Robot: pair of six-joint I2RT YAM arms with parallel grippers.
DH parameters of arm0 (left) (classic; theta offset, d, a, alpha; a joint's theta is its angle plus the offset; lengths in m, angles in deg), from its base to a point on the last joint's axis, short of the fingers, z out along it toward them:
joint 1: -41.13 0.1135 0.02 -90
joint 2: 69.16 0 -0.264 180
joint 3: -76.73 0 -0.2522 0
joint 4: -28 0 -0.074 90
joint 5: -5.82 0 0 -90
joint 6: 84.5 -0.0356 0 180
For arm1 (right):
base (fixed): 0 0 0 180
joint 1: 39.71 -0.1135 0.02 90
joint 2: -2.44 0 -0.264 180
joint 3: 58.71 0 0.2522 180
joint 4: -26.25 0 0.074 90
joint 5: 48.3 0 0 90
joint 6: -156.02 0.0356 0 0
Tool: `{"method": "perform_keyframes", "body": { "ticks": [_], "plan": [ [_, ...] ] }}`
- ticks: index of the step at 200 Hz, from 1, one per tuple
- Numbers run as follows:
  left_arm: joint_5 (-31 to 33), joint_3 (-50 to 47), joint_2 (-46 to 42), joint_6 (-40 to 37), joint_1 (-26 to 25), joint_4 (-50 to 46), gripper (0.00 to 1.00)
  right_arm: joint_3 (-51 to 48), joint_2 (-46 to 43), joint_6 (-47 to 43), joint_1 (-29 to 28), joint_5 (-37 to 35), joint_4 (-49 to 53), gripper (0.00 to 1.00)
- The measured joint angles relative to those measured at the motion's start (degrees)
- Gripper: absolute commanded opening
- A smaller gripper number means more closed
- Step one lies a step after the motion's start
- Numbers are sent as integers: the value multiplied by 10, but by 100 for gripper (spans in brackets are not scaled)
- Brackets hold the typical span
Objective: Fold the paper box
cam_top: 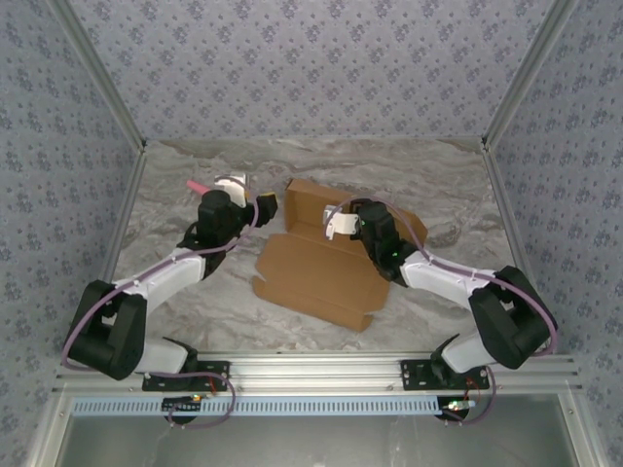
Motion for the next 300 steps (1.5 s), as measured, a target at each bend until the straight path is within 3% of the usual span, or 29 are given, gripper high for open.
{"method": "perform_keyframes", "body": {
  "ticks": [135, 168, 214, 251, 300],
  "plan": [
    [-59, 99, 45, 61, 22, -95, 75, 23, 42, -34, 9, 40, -44, 0],
    [-78, 76, 44, 29, 22, -79, 74, 23, 43, -34, 9, 40, -45, 0],
    [-110, 32, 77, -71, 22, -41, 74, 23, 43, -34, 9, 44, -44, 0],
    [-109, 33, 138, -119, 22, -8, 67, 28, 44, -34, 9, 44, -41, 0],
    [-112, 48, 180, -145, 22, 34, 50, 30, 44, -36, 9, 44, -39, 0]
  ]
}}
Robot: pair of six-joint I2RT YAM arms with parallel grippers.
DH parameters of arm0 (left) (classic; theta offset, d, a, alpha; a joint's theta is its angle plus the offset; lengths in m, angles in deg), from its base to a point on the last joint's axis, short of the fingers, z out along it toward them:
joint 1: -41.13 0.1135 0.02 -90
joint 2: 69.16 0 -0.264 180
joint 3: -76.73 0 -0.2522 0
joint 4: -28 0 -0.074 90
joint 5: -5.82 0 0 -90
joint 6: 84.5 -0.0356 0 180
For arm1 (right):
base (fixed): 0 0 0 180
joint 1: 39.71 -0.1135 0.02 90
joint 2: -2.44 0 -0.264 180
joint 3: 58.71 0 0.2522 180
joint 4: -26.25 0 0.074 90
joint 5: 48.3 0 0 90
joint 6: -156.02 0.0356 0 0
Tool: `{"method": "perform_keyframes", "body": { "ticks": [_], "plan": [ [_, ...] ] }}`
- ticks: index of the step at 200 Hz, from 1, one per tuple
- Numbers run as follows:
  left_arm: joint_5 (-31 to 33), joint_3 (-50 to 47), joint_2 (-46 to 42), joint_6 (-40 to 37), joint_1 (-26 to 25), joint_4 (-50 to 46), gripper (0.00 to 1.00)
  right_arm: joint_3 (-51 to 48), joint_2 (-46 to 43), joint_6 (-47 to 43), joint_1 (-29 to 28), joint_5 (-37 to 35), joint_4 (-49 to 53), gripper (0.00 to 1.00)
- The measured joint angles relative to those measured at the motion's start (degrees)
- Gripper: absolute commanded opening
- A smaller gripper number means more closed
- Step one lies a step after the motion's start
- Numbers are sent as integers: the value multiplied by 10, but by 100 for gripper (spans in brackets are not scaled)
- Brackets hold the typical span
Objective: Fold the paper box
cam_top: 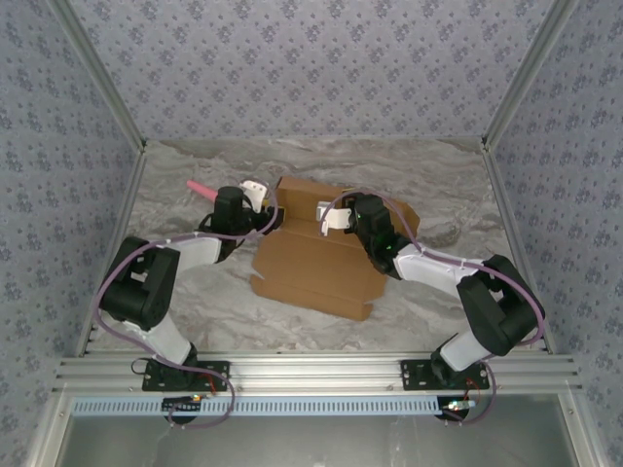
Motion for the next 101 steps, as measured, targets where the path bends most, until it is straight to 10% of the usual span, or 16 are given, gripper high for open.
{"method": "perform_keyframes", "body": {
  "ticks": [101],
  "plan": [
    [-9, 50, 33, -13, -9, 26, 28, 1, 1, 0, 0, 0, 2, 0]
  ]
}}
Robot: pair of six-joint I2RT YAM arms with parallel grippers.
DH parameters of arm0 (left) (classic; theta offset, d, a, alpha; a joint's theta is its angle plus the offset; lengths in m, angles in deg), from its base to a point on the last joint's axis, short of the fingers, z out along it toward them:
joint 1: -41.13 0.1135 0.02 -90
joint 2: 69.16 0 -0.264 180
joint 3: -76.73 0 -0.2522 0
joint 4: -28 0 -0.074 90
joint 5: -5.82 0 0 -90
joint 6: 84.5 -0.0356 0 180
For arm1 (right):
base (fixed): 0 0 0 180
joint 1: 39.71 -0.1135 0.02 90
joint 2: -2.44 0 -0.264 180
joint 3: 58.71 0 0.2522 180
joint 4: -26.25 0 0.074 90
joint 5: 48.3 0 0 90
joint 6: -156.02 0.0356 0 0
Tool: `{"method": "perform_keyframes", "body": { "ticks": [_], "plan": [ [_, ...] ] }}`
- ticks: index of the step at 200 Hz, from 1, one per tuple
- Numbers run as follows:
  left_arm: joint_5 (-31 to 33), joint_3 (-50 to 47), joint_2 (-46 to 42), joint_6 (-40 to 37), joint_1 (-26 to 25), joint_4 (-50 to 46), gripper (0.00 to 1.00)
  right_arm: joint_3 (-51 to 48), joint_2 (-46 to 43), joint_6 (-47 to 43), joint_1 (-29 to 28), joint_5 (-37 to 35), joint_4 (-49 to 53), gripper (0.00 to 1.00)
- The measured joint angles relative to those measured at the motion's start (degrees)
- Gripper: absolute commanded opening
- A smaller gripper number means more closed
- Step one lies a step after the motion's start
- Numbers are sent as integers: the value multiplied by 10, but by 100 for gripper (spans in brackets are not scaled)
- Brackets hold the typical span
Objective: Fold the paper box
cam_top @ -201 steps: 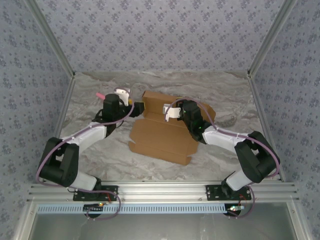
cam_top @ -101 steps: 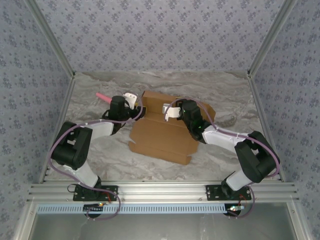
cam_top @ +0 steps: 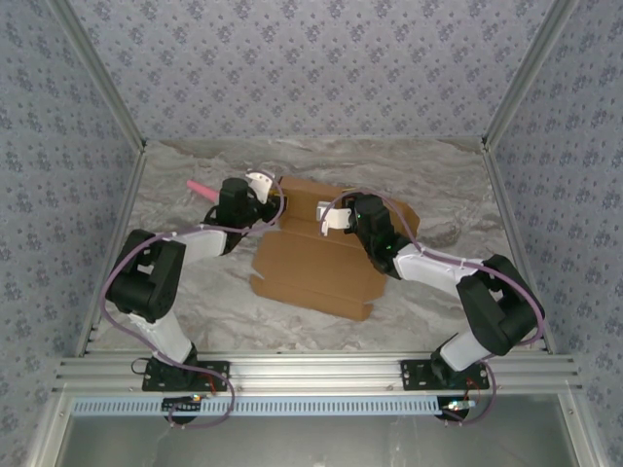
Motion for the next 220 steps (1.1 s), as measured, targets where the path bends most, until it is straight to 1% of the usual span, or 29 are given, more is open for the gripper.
{"method": "perform_keyframes", "body": {
  "ticks": [34, 75, 113, 133, 142, 144, 148, 157, 183, 206, 220],
  "plan": [
    [3, 6, 9, 0, -4, 5, 21, 1, 1, 0, 1, -1, 0, 0],
    [28, 7, 10, -1, -12, 7, 12, 2, 1, 0, 2, -5, 0, 0],
    [56, 6, 10, -4, -20, 7, 5, 3, 1, 1, 2, -7, 1, 21],
    [64, 6, 9, -4, -22, 7, 3, 4, 1, 10, 1, -6, 4, 32],
    [68, 5, 8, -4, -23, 7, 2, 4, 1, 17, 0, -6, 7, 38],
    [69, 4, 7, -4, -23, 7, 2, 4, 1, 22, 0, -6, 9, 43],
    [71, 3, 6, -4, -23, 7, 2, 5, 1, 22, 0, -6, 10, 48],
    [74, 1, 2, -4, -23, 5, 1, 8, 1, 40, 0, -5, 24, 55],
    [87, -8, -14, -4, -23, 0, 1, 19, -10, 85, -6, -5, 64, 63],
    [101, -10, -29, -3, -24, -4, 2, 19, -39, 137, -19, -5, 96, 69],
    [112, -13, -37, -3, -28, -7, 2, 29, -60, 176, -31, -6, 133, 73]
  ]
}}
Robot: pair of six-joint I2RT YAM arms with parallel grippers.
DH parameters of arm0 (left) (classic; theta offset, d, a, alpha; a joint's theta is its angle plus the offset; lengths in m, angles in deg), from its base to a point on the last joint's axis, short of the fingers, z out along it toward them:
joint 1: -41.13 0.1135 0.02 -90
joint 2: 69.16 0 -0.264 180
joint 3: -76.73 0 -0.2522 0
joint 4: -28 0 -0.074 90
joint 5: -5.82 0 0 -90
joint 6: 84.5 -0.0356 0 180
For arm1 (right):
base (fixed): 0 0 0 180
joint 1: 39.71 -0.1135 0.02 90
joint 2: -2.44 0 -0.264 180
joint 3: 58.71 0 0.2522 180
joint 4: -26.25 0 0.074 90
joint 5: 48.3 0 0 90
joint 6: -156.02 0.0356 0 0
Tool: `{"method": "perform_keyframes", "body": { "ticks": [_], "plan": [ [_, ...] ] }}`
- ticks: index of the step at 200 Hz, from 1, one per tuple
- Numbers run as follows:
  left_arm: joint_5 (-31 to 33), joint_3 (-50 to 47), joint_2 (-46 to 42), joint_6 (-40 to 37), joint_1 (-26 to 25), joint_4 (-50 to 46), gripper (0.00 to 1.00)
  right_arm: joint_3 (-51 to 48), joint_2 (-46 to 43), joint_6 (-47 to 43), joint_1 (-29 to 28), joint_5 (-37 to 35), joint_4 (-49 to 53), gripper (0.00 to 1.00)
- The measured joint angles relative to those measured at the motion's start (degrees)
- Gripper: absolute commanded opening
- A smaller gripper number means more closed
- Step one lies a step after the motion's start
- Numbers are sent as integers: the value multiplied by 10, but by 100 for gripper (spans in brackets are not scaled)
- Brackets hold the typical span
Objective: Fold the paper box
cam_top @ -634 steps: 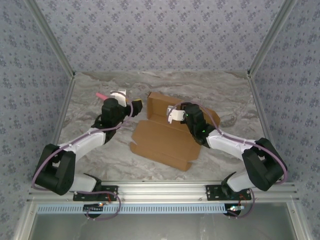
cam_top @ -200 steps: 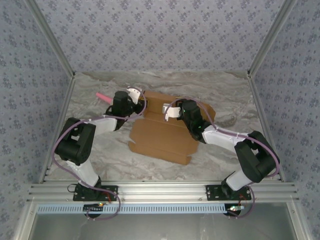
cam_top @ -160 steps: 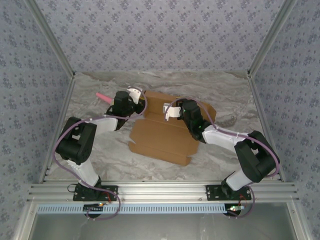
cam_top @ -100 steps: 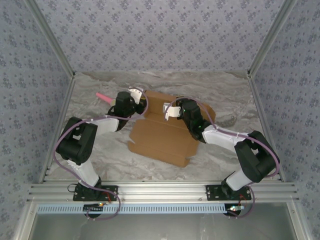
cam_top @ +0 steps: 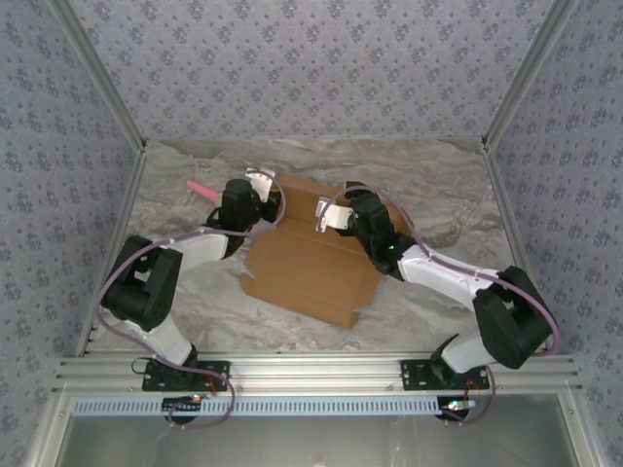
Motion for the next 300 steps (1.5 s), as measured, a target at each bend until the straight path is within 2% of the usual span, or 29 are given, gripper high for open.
{"method": "perform_keyframes", "body": {
  "ticks": [18, 30, 39, 68, 109, 145, 208, 300],
  "plan": [
    [15, -3, -7, 4, -4, -5, 2, 29, -20, 69, -24, -15, 59, 75],
    [24, -3, -8, 6, -5, -8, 2, 52, -32, 120, -42, -28, 101, 95],
    [29, -3, -8, 8, -6, -10, 1, 66, -43, 161, -53, -34, 133, 99],
    [43, -3, -9, 10, -8, -21, 1, 110, -84, 303, -54, -38, 249, 99],
    [53, -4, -21, 10, -8, -29, 2, 132, -135, 465, -35, -54, 358, 99],
    [55, -5, -26, 11, -9, -30, 2, 166, -139, 581, 28, -10, 439, 99],
    [61, -7, -26, 14, -10, -34, 2, 167, -111, 689, 130, 113, 467, 91],
    [64, -7, -26, 14, -15, -35, 2, 193, -36, 781, 134, 143, 475, 82]
  ]
}}
